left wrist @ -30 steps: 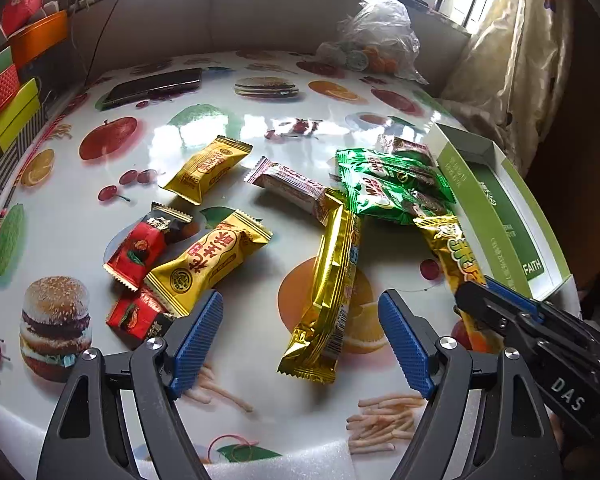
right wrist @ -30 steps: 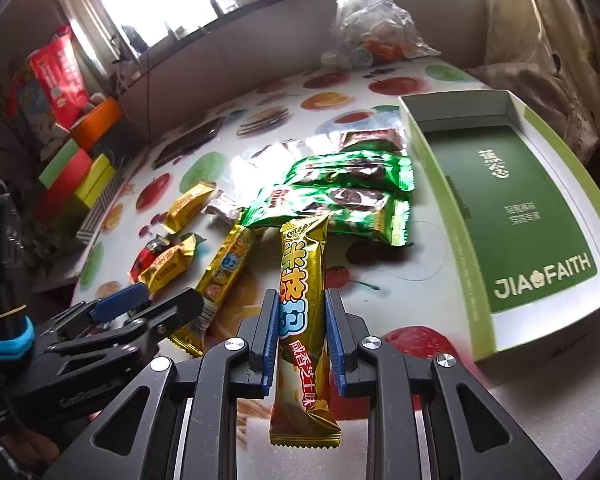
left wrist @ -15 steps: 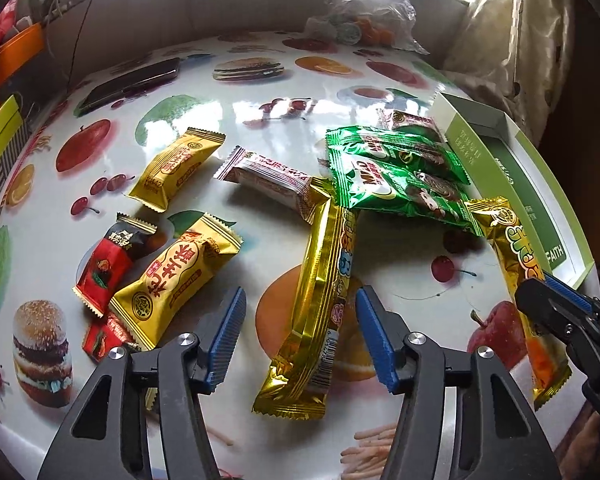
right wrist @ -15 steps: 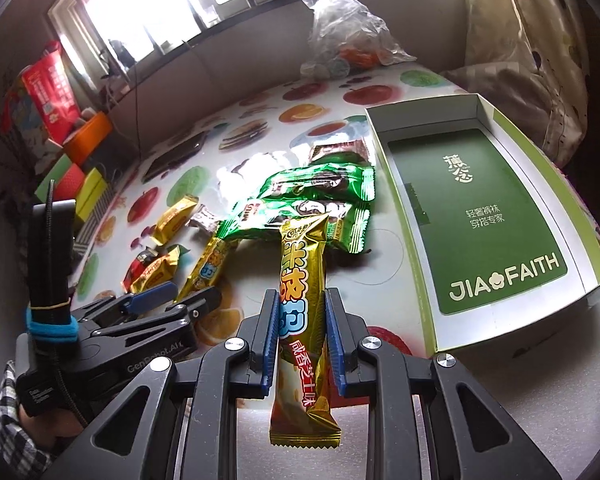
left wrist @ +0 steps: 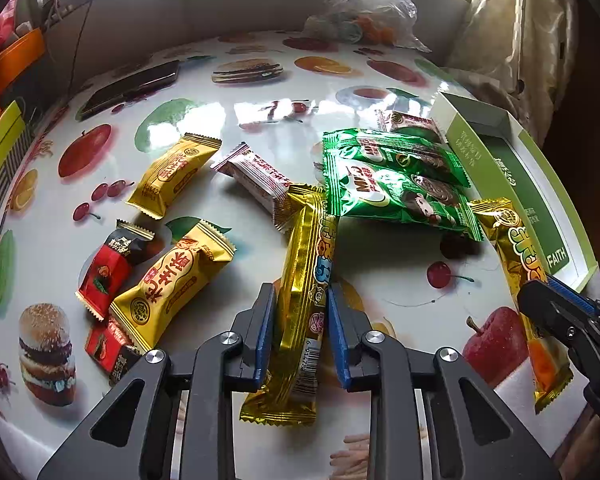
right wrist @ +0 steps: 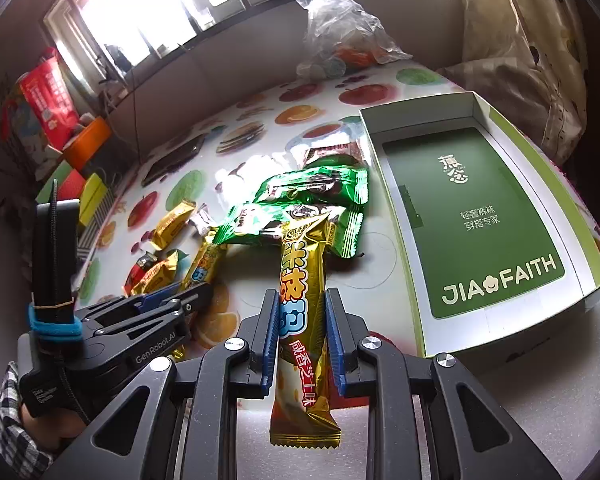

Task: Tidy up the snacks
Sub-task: 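Close the left tool on the gold wafer bar with blue lettering, then carry the right tool's bar into the green box while the left tool carries its bar there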

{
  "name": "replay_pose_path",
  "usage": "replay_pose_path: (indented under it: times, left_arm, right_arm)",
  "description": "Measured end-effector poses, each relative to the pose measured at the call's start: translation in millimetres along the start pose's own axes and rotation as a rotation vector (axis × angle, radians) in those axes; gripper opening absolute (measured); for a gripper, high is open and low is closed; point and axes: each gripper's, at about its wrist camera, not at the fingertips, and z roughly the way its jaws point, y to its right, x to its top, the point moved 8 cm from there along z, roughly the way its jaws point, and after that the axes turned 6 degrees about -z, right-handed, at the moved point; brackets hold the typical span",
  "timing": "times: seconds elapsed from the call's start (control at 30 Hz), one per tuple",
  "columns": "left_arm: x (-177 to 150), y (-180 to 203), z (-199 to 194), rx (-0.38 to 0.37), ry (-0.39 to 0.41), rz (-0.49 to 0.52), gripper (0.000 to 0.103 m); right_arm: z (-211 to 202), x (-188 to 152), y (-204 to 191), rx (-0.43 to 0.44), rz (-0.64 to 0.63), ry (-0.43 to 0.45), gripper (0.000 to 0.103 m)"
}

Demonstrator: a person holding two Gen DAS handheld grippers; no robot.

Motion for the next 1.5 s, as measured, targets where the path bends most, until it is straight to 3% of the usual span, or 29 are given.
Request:
replay_pose_path:
  times: [0.4,0.63,0.87,1.1,1.5]
  left_arm:
    - [1.6,6.2,-29.2,-0.043,0.048,-0.022,0.024]
    - [-6.8,4.9,-25.4,-0.037,0.032,-0.039,0.024]
    - [4.0,18.9,-50.8,-0.073,0.096,-0.025,0.024]
    - [17.5,42.8,-67.8,-0.118,0.143,-0.009,0.024]
    - [37.4,107.5,-61.4,-0.223,0.138,0.03,0.024]
  right_arm:
    - [-5.8,4.1,-3.3,0.024,-0.007,0.02,0.021]
    - [-12.0,3.1,-2.3,0.027,-0.001,0.031,0.021]
    - [-23.2,8.5,5.1,0.021,0.014,0.062,0.021]
    - [-36.4,18.0,24.2,0.0,0.042,0.096,0.021]
    - [-54.6,38.1,72.9,-0.075,0.081,0.135,0.021]
